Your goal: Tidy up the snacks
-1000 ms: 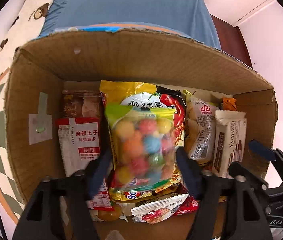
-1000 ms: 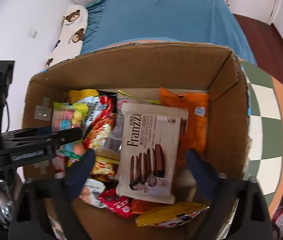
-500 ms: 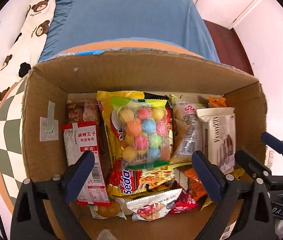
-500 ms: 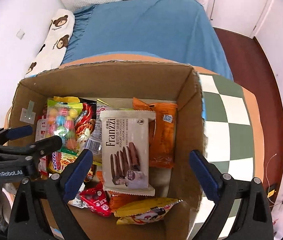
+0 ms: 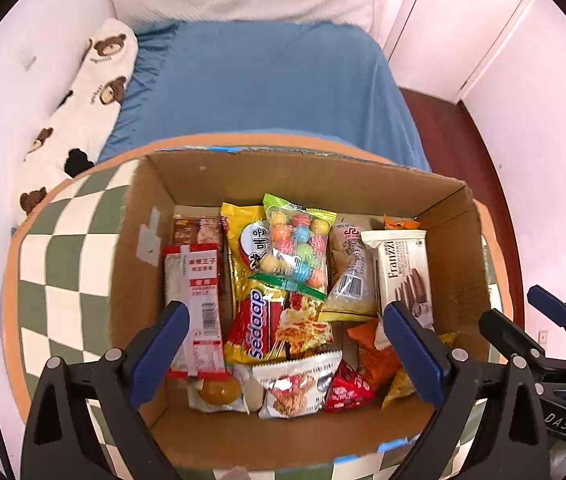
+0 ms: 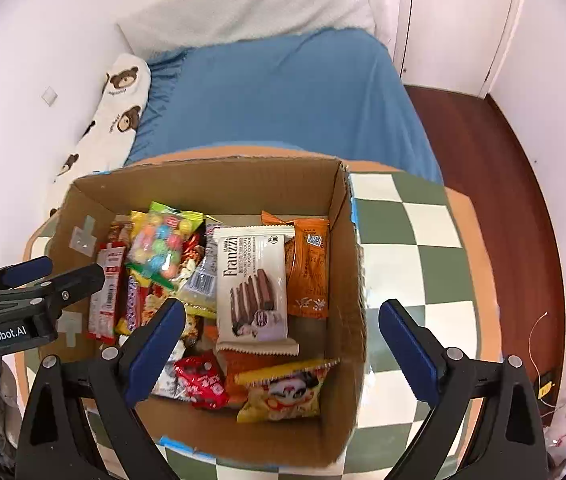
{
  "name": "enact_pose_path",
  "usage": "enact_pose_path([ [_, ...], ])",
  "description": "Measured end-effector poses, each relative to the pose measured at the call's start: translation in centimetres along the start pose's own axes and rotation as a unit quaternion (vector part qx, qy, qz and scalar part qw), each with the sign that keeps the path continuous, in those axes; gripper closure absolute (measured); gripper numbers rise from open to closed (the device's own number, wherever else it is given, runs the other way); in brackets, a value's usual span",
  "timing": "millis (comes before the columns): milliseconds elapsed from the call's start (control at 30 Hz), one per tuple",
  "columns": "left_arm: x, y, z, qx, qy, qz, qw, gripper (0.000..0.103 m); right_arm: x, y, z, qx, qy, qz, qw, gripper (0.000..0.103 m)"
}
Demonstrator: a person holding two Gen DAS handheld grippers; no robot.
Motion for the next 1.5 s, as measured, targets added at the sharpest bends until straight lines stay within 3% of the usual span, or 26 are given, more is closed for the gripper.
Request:
enact_pose_path([
  [433,-0.4,8.0,8.6,0.094,0.003,-0.006,0.9956,0.003,-1.5,8.7,8.2,0.082,0.001,-0.008,0.997,0.001],
  [933,0.3,16.4,21.6,0.170,-0.001,-0.057,0.9838,0.003,-4.0,19.9,20.3,0.186,0.020,0.009,0.982,0.000],
  [1233,0.1,22.3,26.0,0.235,0.011,-0.057,0.9704,0.003,-5.4,26.8,25.5,0.230,0.038,0.001,0.972,0.000],
  [1500,1.0,24.4,28.0,0.252,0.004,-0.057,0.9660,0.003,-5.1,28.8,27.2,0.238,0.035,-0.010,0.971,0.000],
])
Point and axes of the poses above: each gripper's, at about its wrist camera, not at the fingertips, and y roughly against the way its jaws point, x to its right, z to its underside, the point moved 5 cm from there along -y, roughly the way its jaws point, and after that the axes turned 8 degrees about -x, right-handed, at the moved point
